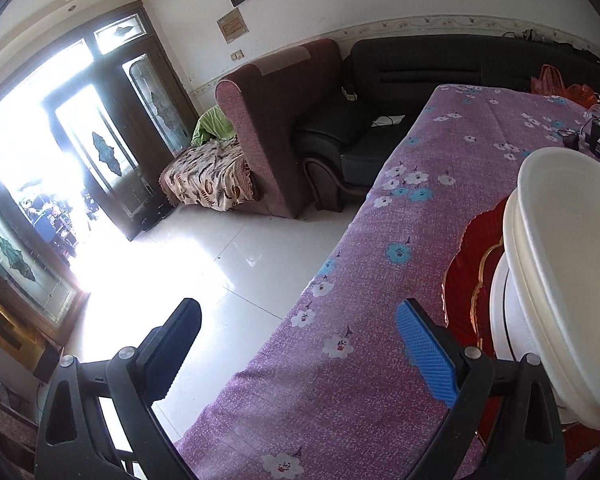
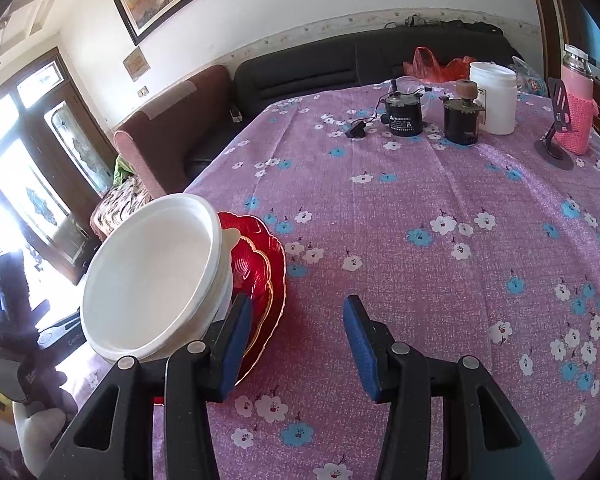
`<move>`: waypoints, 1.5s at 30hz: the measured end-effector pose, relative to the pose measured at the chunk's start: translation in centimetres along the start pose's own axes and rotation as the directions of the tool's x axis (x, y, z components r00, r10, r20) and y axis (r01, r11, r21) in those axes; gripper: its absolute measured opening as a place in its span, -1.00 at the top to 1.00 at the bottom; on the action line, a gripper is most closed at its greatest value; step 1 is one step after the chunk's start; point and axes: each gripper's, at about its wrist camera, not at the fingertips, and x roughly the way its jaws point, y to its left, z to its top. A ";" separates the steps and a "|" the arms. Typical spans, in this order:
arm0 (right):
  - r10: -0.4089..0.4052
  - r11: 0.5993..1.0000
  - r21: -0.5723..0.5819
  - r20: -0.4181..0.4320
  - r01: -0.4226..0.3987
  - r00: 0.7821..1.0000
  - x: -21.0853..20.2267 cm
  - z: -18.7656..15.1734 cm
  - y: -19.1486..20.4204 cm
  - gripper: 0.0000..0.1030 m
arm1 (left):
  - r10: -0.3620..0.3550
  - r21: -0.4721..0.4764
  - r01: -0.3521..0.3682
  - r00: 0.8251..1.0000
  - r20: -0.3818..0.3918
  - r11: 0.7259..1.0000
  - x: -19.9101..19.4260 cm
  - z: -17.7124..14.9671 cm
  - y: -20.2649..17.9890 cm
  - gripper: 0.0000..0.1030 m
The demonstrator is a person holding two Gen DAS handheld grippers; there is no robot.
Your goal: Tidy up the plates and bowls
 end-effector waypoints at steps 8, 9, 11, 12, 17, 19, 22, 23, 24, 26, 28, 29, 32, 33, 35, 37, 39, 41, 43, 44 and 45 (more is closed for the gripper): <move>0.007 0.999 -0.042 0.056 -0.004 0.998 -2.2 -0.9 1.1 -0.10 | -0.111 -0.257 0.187 0.952 0.286 0.948 -9.5 -0.7 5.1 -0.96; 0.014 0.999 -0.049 0.070 -0.011 0.997 -2.6 -1.2 1.4 -0.14 | -0.115 -0.275 0.216 0.933 0.340 0.937 -11.3 -1.1 5.5 -1.00; 0.024 0.998 -0.066 0.093 -0.018 0.995 -3.3 -1.9 2.0 -0.20 | -0.139 -0.281 0.272 0.899 0.416 0.920 -14.0 -1.9 5.5 -1.00; 0.030 0.997 -0.076 0.102 -0.022 0.994 -3.6 -2.3 2.4 -0.24 | -0.151 -0.278 0.289 0.891 0.428 0.916 -15.0 -2.1 5.1 -1.00; 0.036 0.990 -0.140 0.128 -0.018 0.991 -4.7 -4.5 3.9 -0.32 | -0.219 -0.201 0.310 0.900 0.378 0.929 -16.2 -2.2 1.6 -1.00; 0.037 0.989 -0.148 0.135 -0.017 0.990 -5.2 -5.2 4.0 -0.39 | -0.239 -0.189 0.315 0.909 0.341 0.930 -15.9 -2.3 0.4 -1.00; 0.029 0.989 -0.149 0.149 -0.007 0.988 -5.8 -6.0 3.6 -0.46 | -0.300 -0.177 0.363 0.904 0.304 0.915 -15.6 -2.6 -0.8 -1.00; 0.027 0.989 -0.147 0.153 -0.004 0.988 -6.0 -6.1 3.3 -0.47 | -0.326 -0.176 0.384 0.901 0.286 0.906 -15.5 -2.5 -1.2 -1.00; 0.025 0.989 -0.146 0.155 -0.002 0.988 -6.1 -6.2 3.1 -0.48 | -0.344 -0.178 0.395 0.902 0.262 0.901 -15.4 -2.5 -1.6 -1.00; 0.020 0.990 -0.144 0.157 0.002 0.987 -6.3 -6.5 2.7 -0.49 | -0.371 -0.173 0.411 0.902 0.222 0.895 -15.1 -2.3 -2.3 -1.00; 0.016 0.989 -0.145 0.161 0.008 0.987 -6.4 -6.8 2.5 -0.50 | -0.382 -0.168 0.417 0.901 0.205 0.893 -15.1 -2.5 -2.7 -1.00; 0.013 0.989 -0.148 0.162 0.011 0.987 -6.5 -7.0 2.5 -0.50 | -0.388 -0.167 0.422 0.899 0.201 0.891 -15.1 -2.5 -2.9 -1.00; 0.016 0.986 -0.166 0.156 0.010 0.988 -6.4 -7.5 2.7 -0.51 | -0.395 -0.166 0.427 0.898 0.193 0.889 -15.2 -2.8 -2.9 -1.00; 0.018 0.985 -0.174 0.152 0.009 0.988 -6.3 -7.6 2.8 -0.52 | -0.394 -0.160 0.425 0.899 0.194 0.891 -15.3 -2.9 -2.8 -1.00; 0.016 0.982 -0.189 0.148 0.013 0.989 -6.2 -7.9 3.1 -0.52 | -0.377 -0.151 0.408 0.905 0.197 0.900 -15.4 -3.0 -3.0 -1.00; 0.013 0.979 -0.203 0.144 0.016 0.989 -6.0 -8.1 3.4 -0.52 | -0.368 -0.141 0.398 0.908 0.199 0.906 -15.5 -3.1 -3.0 -1.00; 0.012 0.977 -0.214 0.139 0.018 0.990 -5.8 -8.2 3.8 -0.53 | -0.357 -0.131 0.385 0.914 0.196 0.914 -15.5 -3.1 -3.1 -1.00; 0.011 0.975 -0.223 0.133 0.019 0.991 -5.6 -8.4 4.1 -0.53 | -0.353 -0.125 0.380 0.915 0.194 0.916 -15.3 -3.2 -3.1 -1.00; 0.008 0.973 -0.232 0.128 0.022 0.992 -5.4 -8.5 4.4 -0.54 | -0.353 -0.120 0.378 0.917 0.188 0.918 -15.0 -3.4 -3.0 -1.00; 0.005 0.971 -0.236 0.125 0.025 0.992 -5.2 -8.6 4.6 -0.54 | -0.353 -0.119 0.378 0.917 0.183 0.918 -14.8 -3.4 -3.0 -1.00; 0.002 0.970 -0.241 0.121 0.027 0.993 -5.1 -8.7 4.8 -0.54 | -0.355 -0.118 0.378 0.918 0.178 0.918 -14.7 -3.4 -3.0 -1.00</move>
